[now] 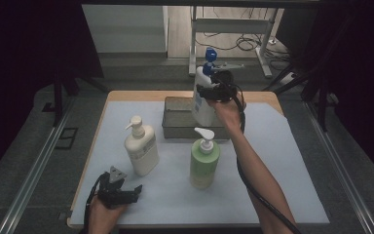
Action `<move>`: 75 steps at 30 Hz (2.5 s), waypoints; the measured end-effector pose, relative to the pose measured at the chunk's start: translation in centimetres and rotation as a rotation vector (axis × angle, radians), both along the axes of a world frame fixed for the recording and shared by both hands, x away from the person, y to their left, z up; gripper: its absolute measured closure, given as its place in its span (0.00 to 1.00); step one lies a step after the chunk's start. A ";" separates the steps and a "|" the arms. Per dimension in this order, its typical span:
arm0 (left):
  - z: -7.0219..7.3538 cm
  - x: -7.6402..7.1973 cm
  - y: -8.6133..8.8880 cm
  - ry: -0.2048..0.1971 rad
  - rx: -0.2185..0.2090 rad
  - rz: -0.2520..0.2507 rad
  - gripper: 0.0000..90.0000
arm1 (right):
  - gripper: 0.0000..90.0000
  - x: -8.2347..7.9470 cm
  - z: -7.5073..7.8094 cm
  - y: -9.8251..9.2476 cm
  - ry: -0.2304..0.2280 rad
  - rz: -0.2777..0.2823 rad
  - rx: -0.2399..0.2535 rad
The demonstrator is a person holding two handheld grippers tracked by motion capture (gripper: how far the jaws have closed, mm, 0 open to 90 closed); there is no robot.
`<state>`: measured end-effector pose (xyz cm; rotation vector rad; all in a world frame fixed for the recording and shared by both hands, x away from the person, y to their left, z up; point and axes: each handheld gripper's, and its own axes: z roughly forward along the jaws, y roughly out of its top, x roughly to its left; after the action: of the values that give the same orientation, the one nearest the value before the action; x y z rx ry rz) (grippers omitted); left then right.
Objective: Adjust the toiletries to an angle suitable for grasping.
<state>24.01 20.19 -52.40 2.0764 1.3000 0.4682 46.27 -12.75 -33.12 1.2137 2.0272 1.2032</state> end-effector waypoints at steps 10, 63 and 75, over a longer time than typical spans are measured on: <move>0.0 0.0 0.0 0.002 0.002 0.000 0.12 | 0.45 0.4 -1.6 0.6 0.018 0.007 -0.031; 0.0 0.0 0.0 0.002 0.003 -0.001 0.12 | 0.42 0.5 -6.1 1.0 0.100 0.082 -0.100; 0.0 0.0 0.0 0.003 0.003 -0.001 0.12 | 0.44 -0.9 -7.5 -0.8 0.120 0.130 -0.091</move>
<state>23.98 20.19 -52.38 2.0807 1.3000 0.4667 45.39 -13.52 -40.61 1.1503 2.2546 1.1065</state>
